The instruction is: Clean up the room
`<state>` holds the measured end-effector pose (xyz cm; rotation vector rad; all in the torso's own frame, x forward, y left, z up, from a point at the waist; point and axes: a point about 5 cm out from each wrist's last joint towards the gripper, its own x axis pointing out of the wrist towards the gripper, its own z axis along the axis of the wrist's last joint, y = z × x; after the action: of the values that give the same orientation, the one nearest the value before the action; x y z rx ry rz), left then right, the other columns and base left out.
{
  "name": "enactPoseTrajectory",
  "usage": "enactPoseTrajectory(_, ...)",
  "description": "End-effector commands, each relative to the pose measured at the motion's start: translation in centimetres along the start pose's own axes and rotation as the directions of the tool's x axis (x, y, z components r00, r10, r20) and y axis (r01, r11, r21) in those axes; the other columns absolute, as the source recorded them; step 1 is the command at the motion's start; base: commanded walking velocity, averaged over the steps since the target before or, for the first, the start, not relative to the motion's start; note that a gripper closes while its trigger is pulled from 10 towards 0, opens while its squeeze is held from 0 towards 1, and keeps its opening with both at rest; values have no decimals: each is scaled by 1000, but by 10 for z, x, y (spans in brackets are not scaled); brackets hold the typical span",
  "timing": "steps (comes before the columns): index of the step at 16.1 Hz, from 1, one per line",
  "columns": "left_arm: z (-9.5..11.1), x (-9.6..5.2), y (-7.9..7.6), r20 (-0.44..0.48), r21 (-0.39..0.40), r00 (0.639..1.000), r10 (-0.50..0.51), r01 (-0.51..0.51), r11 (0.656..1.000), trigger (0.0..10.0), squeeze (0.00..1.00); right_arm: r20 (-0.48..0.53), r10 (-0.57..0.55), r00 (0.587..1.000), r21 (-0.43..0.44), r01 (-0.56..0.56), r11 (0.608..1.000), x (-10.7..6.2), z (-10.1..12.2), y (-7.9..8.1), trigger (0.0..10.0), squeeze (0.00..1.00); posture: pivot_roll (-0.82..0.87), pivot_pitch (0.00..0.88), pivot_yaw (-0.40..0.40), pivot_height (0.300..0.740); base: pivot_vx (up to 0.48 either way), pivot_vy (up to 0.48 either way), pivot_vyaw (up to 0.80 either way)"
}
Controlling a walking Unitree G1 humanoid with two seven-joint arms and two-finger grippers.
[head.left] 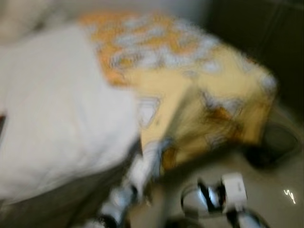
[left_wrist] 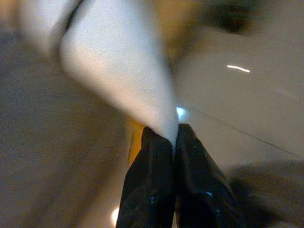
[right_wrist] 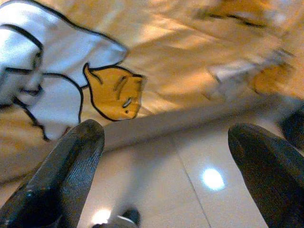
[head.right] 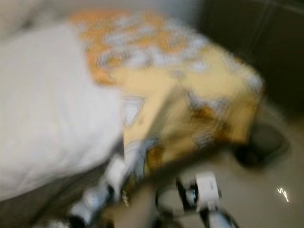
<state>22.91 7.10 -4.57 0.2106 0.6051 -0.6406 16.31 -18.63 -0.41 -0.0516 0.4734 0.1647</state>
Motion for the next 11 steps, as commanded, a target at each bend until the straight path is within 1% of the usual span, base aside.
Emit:
enactPoseTrajectory(1, 11, 7, -22, 4, 66, 989, -151, 150, 986, 10000, 0, -33, -8, 999, 9, 8, 1000, -5, -10, -3, 10000, 51, -99, 0, -43, 740, 0, 0, 0)
enactPoseTrajectory(2, 10, 9, -43, -19, 77, 956, -292, 293, 953, 10000, 0, -39, -6, 999, 4, 6, 1000, -3, -11, -4, 10000, 55, -98, 0, -43, 740, 0, 0, 0)
enactPoseTrajectory(3, 9, 9, -59, -45, 94, 918, -395, 397, 913, 10000, 0, -42, -5, 999, 2, 5, 1000, -1, -11, -5, 10000, 55, -98, 0, -42, 740, 0, 0, 0)
enactPoseTrajectory(4, 12, 9, -67, -60, 140, 898, -436, 440, 887, 10000, 0, -40, -4, 999, -2, 4, 1000, 2, -10, -6, 10000, 51, -98, 0, -39, 740, 0, 0, 0)
enactPoseTrajectory(6, 17, 11, -70, -61, 198, 894, -443, 446, 873, 10000, 0, -34, -3, 999, -6, 3, 1000, 5, -9, -6, 10000, 55, -102, 0, -36, 740, 0, 0, 0)
enactPoseTrajectory(8, 18, 12, -67, -69, 206, 895, -440, 445, 872, 10000, 0, -25, -4, 1000, -8, 4, 1000, 7, -7, -7, 10000, 51, -102, 0, -34, 740, 0, 0, 0)
enactPoseTrajectory(9, 7, 7, -65, -105, 191, 878, -466, 478, 857, 10000, 0, -21, -1, 1000, -7, 1, 1000, 9, -7, -6, 10000, 55, -104, 0, -30, 740, 0, 0, 0)
enactPoseTrajectory(10, 6, 6, -65, -108, 188, 875, -472, 484, 854, 10000, 0, -21, -1, 1000, -7, 1, 1000, 9, -7, -6, 10000, 55, -104, 0, -30, 740, 0, 0, 0)
enactPoseTrajectory(11, 4, 6, -66, -98, 177, 884, -456, 467, 866, 10000, 0, -23, 1, 1000, -8, -1, 1000, 9, -8, -6, 10000, 55, -95, 0, -30, 740, 0, 0, 0)
